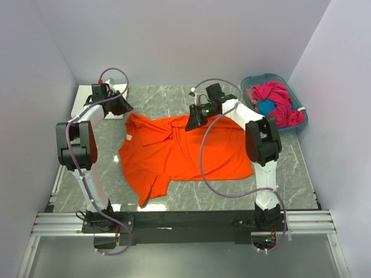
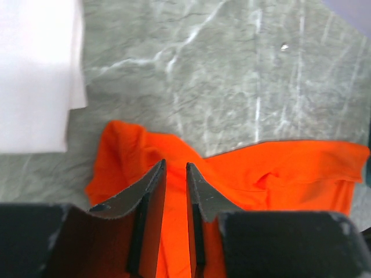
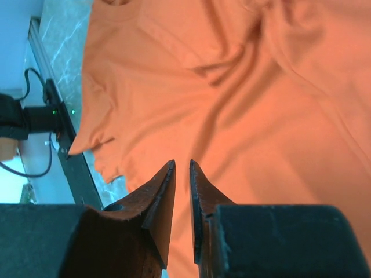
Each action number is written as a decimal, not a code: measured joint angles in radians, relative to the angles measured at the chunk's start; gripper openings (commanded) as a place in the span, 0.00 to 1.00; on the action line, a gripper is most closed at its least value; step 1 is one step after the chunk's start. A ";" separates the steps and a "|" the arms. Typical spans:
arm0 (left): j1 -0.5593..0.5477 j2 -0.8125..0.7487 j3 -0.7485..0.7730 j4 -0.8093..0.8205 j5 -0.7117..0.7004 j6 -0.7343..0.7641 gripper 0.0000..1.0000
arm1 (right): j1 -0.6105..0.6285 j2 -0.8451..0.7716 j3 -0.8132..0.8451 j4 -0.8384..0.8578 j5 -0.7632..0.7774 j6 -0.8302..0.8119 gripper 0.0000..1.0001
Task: Fold and stack the t-shirts
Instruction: Fold the tshirt
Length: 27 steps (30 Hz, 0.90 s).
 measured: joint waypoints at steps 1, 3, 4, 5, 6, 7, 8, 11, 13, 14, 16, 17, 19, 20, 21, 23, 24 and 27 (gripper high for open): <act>-0.003 0.006 0.008 0.005 0.011 -0.002 0.27 | 0.008 0.005 0.018 -0.018 0.000 -0.009 0.24; -0.006 0.014 0.010 0.008 0.026 -0.003 0.27 | 0.036 0.022 0.060 -0.045 0.008 -0.029 0.26; -0.007 0.018 0.010 0.008 0.033 -0.003 0.27 | 0.055 0.029 0.080 -0.053 0.017 -0.037 0.27; -0.008 0.023 0.010 0.008 0.038 -0.003 0.27 | 0.078 0.037 0.098 -0.058 0.027 -0.048 0.28; -0.008 0.028 0.010 0.007 0.044 -0.002 0.27 | 0.101 0.045 0.116 -0.069 0.042 -0.060 0.29; -0.009 0.033 0.010 0.005 0.049 -0.001 0.27 | 0.129 0.055 0.137 -0.079 0.060 -0.079 0.31; -0.009 0.036 0.010 0.004 0.051 0.001 0.27 | 0.159 0.062 0.157 -0.090 0.084 -0.102 0.32; -0.009 0.041 0.010 0.001 0.052 0.005 0.27 | 0.253 0.069 0.192 -0.112 0.188 -0.202 0.36; -0.008 0.036 0.006 0.005 0.040 0.008 0.31 | 0.314 0.065 0.189 -0.095 0.279 -0.281 0.38; -0.005 0.027 -0.004 0.011 0.031 0.008 0.32 | 0.336 0.064 0.183 -0.085 0.316 -0.315 0.38; 0.002 -0.024 -0.057 0.028 0.000 0.008 0.38 | 0.392 0.064 0.166 -0.066 0.408 -0.388 0.38; 0.008 -0.059 -0.085 0.028 -0.014 0.008 0.41 | 0.415 0.065 0.163 -0.064 0.457 -0.421 0.38; 0.031 -0.151 -0.140 0.029 -0.039 0.009 0.51 | 0.443 0.066 0.163 -0.063 0.528 -0.476 0.39; 0.047 -0.193 -0.159 0.031 -0.049 0.005 0.54 | 0.447 0.066 0.167 -0.063 0.551 -0.493 0.38; 0.067 -0.244 -0.180 0.043 -0.054 -0.002 0.55 | 0.449 0.068 0.175 -0.063 0.579 -0.512 0.39; 0.114 -0.344 -0.214 0.064 -0.061 -0.018 0.55 | 0.448 0.069 0.181 -0.051 0.631 -0.544 0.39; 0.135 -0.383 -0.229 0.073 -0.060 -0.023 0.55 | 0.448 0.069 0.182 -0.045 0.653 -0.556 0.39; 0.195 -0.504 -0.281 0.099 -0.062 -0.045 0.55 | 0.452 0.071 0.192 -0.035 0.694 -0.578 0.38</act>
